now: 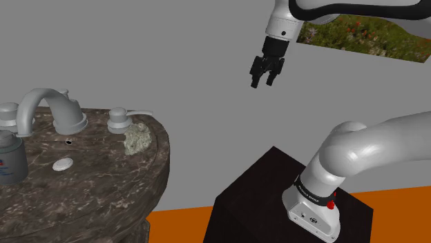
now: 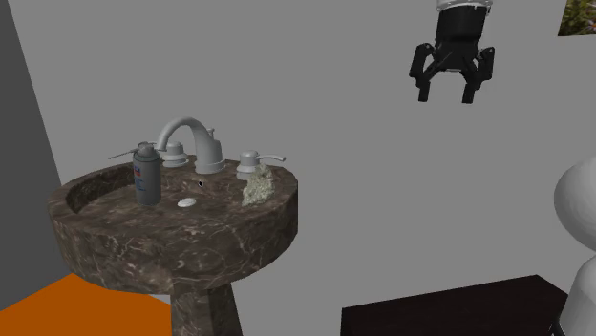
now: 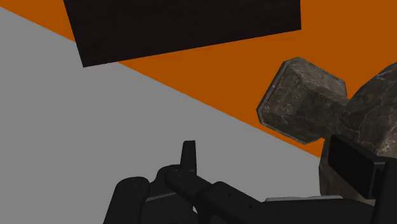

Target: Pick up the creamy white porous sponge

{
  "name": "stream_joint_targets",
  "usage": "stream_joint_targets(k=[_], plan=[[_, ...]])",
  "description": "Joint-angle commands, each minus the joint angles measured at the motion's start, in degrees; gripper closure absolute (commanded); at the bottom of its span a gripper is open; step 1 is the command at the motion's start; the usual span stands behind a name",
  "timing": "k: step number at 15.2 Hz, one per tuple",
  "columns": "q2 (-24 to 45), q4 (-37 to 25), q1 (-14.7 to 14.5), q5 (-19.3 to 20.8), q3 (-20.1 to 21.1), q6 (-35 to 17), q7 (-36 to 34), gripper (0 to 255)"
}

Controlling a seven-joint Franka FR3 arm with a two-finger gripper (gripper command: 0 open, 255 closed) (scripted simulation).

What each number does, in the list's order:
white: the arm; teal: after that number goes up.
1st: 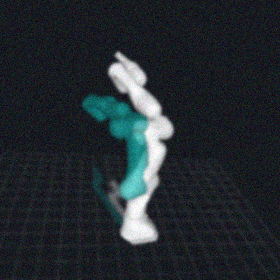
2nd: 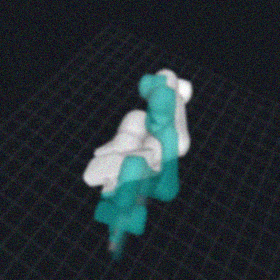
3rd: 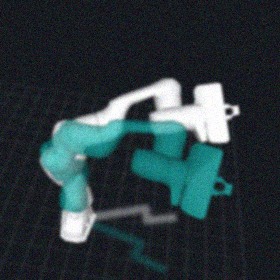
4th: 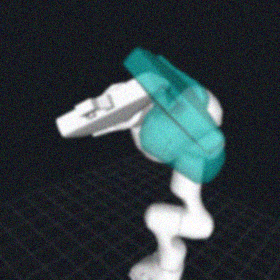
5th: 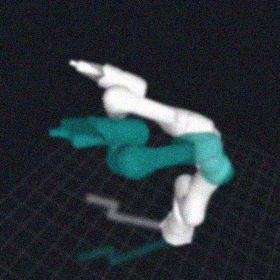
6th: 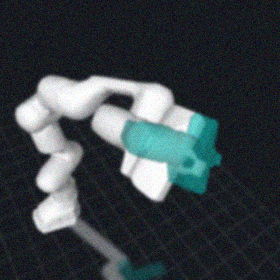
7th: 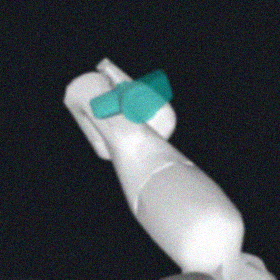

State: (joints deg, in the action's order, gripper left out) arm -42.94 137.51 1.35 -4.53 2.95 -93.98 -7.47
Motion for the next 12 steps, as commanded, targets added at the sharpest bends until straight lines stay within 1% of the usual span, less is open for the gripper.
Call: stream_joint_targets(k=[1,7,12], plan=[[0.00,0.00,0.00,0.00,0.00,0.00,0.00,0],[9.80,-3.32,-2.47,-0.09,6.39,-7.44,-2.85,0],[18.84,-7.70,-3.77,1.70,11.65,-12.55,-5.85,0]])
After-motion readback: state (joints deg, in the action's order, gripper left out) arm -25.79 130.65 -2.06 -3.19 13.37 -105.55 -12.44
